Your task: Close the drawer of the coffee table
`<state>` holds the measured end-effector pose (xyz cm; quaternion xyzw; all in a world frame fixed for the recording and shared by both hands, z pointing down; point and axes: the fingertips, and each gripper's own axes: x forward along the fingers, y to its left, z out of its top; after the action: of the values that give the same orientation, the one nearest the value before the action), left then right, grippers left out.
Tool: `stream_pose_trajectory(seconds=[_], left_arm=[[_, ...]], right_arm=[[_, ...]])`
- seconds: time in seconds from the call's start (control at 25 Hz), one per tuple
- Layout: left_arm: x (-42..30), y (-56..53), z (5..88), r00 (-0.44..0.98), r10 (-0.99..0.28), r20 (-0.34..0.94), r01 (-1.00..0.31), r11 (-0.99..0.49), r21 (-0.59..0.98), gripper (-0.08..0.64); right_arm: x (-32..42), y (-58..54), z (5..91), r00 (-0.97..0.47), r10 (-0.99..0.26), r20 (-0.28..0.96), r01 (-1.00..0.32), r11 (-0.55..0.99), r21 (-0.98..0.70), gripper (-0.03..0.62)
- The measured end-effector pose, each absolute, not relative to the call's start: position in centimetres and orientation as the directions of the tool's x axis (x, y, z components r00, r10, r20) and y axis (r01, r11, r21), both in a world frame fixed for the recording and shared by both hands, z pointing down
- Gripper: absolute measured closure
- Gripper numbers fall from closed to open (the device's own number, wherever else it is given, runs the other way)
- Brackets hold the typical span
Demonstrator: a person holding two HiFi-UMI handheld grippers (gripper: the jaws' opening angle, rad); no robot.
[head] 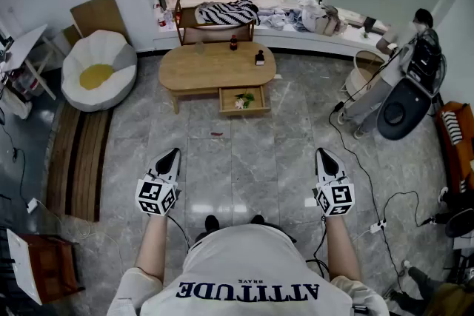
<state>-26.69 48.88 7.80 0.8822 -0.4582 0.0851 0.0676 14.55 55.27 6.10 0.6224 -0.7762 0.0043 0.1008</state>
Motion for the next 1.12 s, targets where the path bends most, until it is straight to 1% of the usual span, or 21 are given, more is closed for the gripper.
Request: stream_pose_trajectory(seconds=[0.56,0.8,0.92,1.12], left_arm=[[-25.9,49.3,8.0,0.571,-0.794,0.208,-0.817,-0.574,0.051,0.538],[-25.2,49.7,8.2,0.564,-0.795,0.223,-0.820,-0.571,0.035,0.538],[-24.1,50.0,8.5,0.563,-0.797,0.220,-0.820,-0.572,0.028,0.538],[-20.6,50.8,8.2,0.601,-0.779,0.178,-0.794,-0.607,0.024,0.538]], right_arm=[[15.0,55.8,6.5,-0.204,-0.965,0.162,-0.968,0.223,0.113,0.574],[15.4,55.7,6.8,-0.223,-0.962,0.160,-0.970,0.236,0.065,0.572],[15.9,55.6,6.8,-0.239,-0.960,0.149,-0.964,0.252,0.079,0.572],[18.3,55.0,7.0,-0.264,-0.957,0.122,-0.957,0.276,0.093,0.572]])
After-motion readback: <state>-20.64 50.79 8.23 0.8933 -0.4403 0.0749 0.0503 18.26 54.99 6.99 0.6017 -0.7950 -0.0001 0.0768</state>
